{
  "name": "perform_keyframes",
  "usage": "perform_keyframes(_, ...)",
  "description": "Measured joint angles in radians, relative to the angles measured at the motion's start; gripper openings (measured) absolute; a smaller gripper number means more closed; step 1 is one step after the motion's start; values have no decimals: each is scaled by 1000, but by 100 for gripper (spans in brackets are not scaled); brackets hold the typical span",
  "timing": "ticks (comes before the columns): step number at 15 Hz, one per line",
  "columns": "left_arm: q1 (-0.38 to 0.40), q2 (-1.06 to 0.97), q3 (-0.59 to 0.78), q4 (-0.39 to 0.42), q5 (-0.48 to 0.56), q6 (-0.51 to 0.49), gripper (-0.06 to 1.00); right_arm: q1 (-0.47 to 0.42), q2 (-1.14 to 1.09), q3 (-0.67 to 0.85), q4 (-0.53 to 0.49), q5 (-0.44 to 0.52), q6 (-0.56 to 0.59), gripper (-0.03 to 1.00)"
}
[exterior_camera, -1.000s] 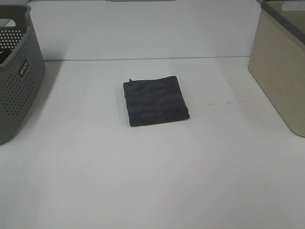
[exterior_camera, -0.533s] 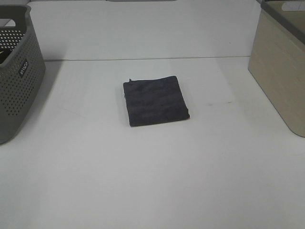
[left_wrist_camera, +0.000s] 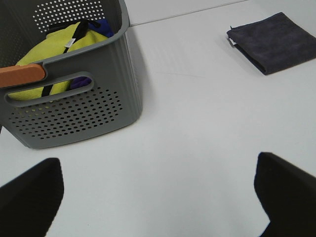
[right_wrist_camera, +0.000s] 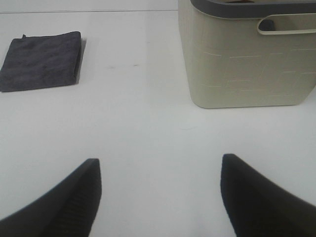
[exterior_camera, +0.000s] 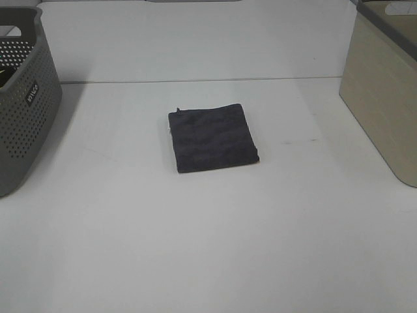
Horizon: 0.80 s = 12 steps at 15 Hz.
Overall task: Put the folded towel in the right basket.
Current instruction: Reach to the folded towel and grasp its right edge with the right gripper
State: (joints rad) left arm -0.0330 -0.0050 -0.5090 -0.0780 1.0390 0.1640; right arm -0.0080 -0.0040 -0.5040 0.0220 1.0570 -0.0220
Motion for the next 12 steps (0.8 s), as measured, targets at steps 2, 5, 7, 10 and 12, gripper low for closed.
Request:
perform_keyframes(2, 0, 0, 0, 0, 0, 0, 99, 0, 0, 0, 0, 0, 0, 64)
perform_keyframes(5, 0, 0, 0, 0, 0, 0, 99, 0, 0, 0, 0, 0, 0, 64)
perform_keyframes(7, 0, 0, 0, 0, 0, 0, 99, 0, 0, 0, 0, 0, 0, 64)
perform_keyframes(10, 0, 0, 0, 0, 0, 0, 99, 0, 0, 0, 0, 0, 0, 64)
perform_keyframes(12, 0, 0, 0, 0, 0, 0, 99, 0, 0, 0, 0, 0, 0, 64)
